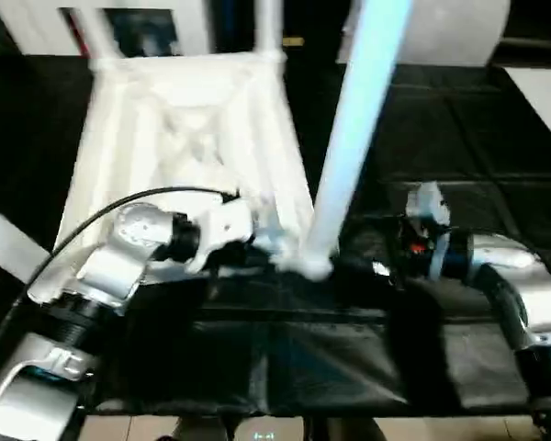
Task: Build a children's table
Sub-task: Rotate leg to tighten
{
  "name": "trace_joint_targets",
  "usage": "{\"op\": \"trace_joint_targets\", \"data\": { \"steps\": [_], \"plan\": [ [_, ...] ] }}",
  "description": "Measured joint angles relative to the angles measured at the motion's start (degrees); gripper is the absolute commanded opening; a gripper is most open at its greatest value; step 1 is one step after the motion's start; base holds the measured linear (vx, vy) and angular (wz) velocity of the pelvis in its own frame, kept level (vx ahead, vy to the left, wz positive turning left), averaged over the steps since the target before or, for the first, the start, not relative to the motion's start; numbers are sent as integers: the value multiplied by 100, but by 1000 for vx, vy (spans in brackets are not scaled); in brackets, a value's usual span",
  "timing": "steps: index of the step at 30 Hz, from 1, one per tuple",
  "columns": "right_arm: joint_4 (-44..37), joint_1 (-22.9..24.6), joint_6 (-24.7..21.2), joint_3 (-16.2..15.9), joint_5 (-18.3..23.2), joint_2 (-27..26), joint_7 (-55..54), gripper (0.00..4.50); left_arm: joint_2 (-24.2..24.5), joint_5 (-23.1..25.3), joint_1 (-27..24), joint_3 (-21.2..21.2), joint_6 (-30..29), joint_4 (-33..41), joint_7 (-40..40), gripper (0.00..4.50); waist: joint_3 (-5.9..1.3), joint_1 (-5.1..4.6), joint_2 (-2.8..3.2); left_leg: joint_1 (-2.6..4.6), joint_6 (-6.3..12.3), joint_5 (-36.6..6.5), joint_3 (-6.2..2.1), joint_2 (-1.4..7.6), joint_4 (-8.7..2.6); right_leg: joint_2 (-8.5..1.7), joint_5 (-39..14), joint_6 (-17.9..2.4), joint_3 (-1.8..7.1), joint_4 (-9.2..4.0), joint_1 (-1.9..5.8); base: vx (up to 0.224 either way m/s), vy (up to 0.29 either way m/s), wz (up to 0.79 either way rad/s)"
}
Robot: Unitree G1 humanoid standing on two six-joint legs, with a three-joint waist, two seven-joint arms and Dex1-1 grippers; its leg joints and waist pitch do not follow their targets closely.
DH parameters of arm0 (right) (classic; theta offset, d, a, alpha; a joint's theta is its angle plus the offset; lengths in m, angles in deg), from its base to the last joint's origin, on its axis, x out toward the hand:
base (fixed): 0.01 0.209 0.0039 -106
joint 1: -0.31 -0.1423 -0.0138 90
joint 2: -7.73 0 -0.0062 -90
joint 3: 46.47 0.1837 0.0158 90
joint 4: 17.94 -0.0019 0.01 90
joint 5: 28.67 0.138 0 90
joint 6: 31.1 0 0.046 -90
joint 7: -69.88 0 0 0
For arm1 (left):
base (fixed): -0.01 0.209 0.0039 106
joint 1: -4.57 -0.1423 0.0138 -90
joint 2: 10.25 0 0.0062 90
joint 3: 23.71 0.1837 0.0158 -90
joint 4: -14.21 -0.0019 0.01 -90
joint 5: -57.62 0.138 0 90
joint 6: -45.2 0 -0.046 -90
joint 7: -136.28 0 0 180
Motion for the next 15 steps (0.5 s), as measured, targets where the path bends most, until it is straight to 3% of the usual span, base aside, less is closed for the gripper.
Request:
{"op": "trace_joint_targets", "data": {
  "steps": [13,15],
  "plan": [
    [383,-172,71,-331,181,21,811,271,50,-24,45,187,331,-37,481,0,0,1,-3,-5,-7,-4,1,2,11,-2,-8,13,0,1,4,0,0,0],
    [390,-177,70,-352,181,25,893,268,49,-26,65,192,387,-83,509,0,0,2,-3,-5,-5,-3,1,2,9,-2,-7,12,-1,2,3,0,0,0]
  ]
}}
